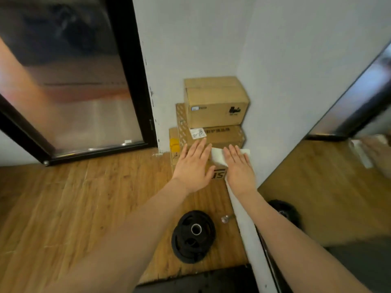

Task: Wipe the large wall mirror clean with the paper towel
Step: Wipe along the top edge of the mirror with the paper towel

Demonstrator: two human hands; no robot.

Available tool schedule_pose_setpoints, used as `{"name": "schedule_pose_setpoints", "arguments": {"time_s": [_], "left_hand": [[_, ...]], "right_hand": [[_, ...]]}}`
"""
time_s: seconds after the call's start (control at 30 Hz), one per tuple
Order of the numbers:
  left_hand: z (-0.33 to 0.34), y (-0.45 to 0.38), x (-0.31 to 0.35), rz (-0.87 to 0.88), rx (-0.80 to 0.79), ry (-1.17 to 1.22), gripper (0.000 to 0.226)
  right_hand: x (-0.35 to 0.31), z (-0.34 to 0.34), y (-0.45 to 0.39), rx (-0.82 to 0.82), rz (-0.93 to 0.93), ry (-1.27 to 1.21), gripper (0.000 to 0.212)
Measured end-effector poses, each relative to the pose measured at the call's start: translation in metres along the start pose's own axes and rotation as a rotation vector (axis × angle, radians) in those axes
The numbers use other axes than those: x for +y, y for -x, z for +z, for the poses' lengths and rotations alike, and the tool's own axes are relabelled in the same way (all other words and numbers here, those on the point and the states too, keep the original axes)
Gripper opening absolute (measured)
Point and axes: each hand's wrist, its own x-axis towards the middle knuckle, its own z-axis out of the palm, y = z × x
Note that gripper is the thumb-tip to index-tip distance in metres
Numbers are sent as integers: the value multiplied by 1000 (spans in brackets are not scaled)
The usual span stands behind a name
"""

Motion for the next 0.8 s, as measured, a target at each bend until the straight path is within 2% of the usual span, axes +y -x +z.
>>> {"name": "schedule_pose_setpoints", "arguments": {"time_s": [0.1, 0.17, 0.3, 0.43, 0.53, 0.8], "left_hand": [[-111, -35, 29, 105, 117, -47, 66], [-173, -57, 48, 139, 172, -54, 66], [-279, -97, 90, 263, 391, -35, 67], [-347, -122, 123, 358, 560, 10, 76], [-393, -145, 139, 430, 626, 20, 73], [-499, -219, 171, 804, 878, 29, 67]], "right_hand": [[-2, -116, -53, 93, 12, 30, 55], [1, -180, -83, 220, 2, 66, 46], [15, -295, -130, 373, -53, 143, 46], [22, -379, -154, 537, -27, 171, 52], [22, -428, -174, 638, -23, 235, 47], [21, -551, -204, 732, 53, 601, 49]]}}
